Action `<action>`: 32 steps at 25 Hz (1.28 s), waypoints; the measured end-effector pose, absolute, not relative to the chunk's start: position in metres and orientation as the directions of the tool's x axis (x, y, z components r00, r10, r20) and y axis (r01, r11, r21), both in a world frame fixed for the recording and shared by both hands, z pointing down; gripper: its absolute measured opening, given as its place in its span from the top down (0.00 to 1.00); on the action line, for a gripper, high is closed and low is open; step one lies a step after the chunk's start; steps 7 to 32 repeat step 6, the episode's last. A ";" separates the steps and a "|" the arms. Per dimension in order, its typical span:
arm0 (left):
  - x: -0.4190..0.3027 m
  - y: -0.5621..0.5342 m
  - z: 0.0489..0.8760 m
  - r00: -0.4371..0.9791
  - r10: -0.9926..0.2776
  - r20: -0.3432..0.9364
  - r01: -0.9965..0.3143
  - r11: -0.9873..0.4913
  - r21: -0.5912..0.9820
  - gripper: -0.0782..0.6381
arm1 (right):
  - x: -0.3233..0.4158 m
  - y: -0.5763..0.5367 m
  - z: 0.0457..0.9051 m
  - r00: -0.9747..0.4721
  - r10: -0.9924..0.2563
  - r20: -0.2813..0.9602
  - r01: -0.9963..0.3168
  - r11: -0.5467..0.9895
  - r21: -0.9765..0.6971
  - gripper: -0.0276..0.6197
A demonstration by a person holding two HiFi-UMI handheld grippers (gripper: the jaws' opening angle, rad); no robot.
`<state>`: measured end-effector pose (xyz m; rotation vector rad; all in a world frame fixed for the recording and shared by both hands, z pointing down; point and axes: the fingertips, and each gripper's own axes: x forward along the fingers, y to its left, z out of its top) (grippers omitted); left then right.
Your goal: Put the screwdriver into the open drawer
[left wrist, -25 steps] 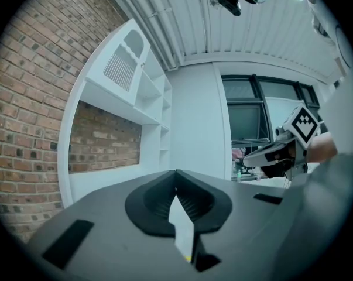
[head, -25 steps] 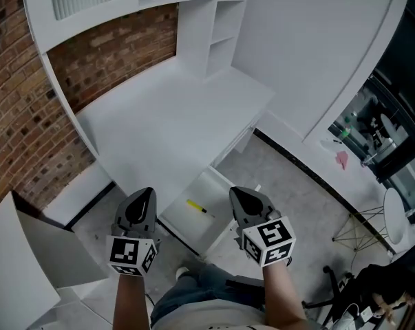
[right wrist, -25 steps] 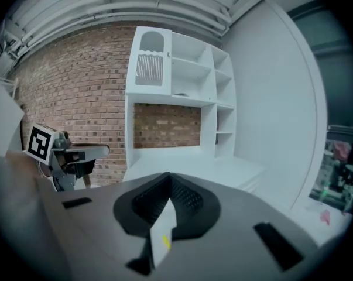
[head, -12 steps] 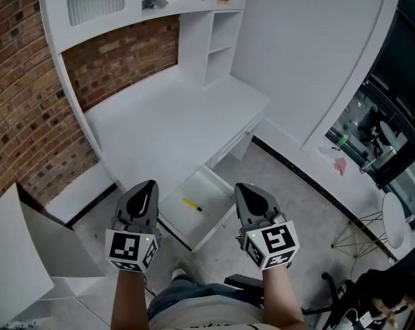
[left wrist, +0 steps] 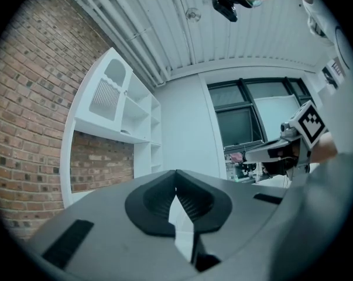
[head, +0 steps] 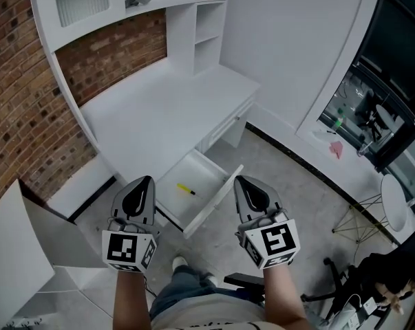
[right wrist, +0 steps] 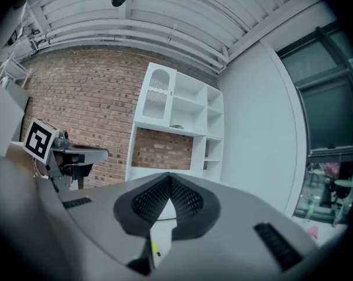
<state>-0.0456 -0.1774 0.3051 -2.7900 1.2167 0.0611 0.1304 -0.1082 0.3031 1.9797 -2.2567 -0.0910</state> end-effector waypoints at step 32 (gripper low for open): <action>-0.047 -0.160 0.306 0.670 -0.739 -0.067 -0.742 -0.667 -0.063 0.87 | 0.130 -0.087 0.302 -0.132 -0.990 0.052 -0.978 0.139 0.155 0.94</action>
